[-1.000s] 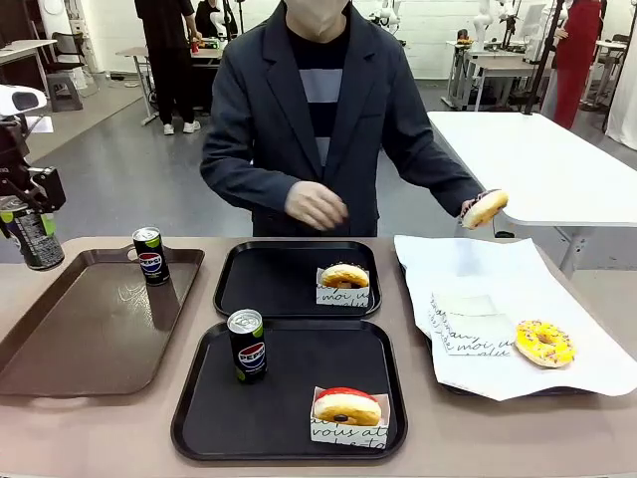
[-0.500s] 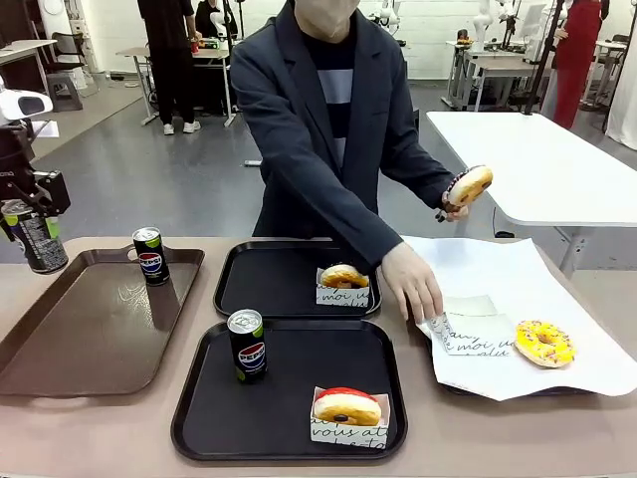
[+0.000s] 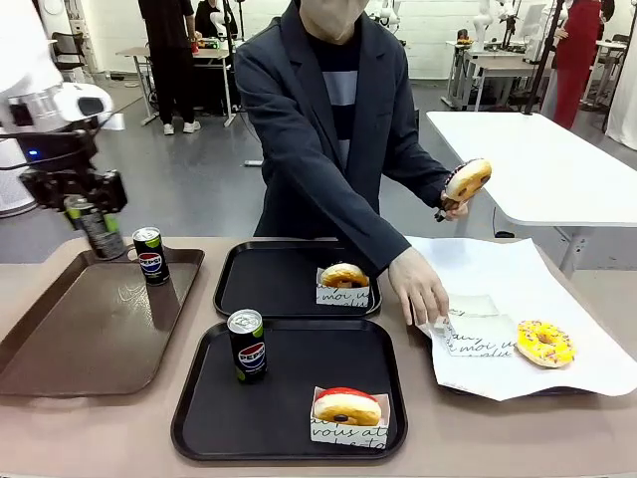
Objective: Set up donuts and drinks on trays.
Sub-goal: Pick up one Pepsi coke from the Handle tray and place it on the Flat Tray without a Pepsi coke.
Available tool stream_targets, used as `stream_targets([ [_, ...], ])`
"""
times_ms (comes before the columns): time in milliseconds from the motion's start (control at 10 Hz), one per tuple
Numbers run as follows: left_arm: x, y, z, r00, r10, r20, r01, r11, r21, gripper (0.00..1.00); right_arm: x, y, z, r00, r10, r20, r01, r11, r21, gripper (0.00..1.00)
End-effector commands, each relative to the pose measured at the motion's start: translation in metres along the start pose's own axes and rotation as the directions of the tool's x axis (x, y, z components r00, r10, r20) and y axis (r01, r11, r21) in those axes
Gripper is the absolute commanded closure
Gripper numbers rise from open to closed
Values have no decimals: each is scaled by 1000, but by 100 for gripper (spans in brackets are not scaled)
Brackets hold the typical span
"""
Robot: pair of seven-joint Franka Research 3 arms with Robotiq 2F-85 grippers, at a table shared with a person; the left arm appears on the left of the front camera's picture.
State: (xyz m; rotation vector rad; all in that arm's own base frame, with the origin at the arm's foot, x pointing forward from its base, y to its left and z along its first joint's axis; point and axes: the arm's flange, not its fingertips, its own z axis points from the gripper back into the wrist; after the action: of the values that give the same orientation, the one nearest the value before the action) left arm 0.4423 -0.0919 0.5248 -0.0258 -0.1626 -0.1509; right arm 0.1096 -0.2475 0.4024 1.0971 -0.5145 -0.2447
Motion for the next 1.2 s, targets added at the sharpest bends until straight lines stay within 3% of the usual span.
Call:
stream_targets([
  [0,4,-28,-1,994,-96,58,97,995,-23,41,-7,0,7,1000,13,15,-14,1000,19,0],
  [200,23,-74,-21,978,-208,37,209,977,-36,41,-7,0,7,1000,13,15,-14,1000,19,0],
  [400,23,-91,-35,963,-270,7,270,962,-43,41,-7,0,7,1000,13,15,-14,1000,19,0],
  [600,-20,-49,-16,946,-322,-26,321,946,-44,41,-7,0,7,1000,13,15,-14,1000,19,0],
  [700,-56,-24,-7,921,-389,-9,388,920,-54,41,-7,0,7,1000,13,15,-14,1000,19,0],
  [800,-82,-8,-3,926,-377,24,378,923,-78,41,-7,0,7,1000,13,15,-14,1000,19,0],
  [900,-97,-2,-5,934,-355,35,356,932,-66,41,-7,0,7,1000,13,15,-14,1000,19,0],
  [1100,-89,-1,-9,945,-326,9,326,944,-61,41,-7,0,7,1000,13,15,-14,1000,19,0],
])
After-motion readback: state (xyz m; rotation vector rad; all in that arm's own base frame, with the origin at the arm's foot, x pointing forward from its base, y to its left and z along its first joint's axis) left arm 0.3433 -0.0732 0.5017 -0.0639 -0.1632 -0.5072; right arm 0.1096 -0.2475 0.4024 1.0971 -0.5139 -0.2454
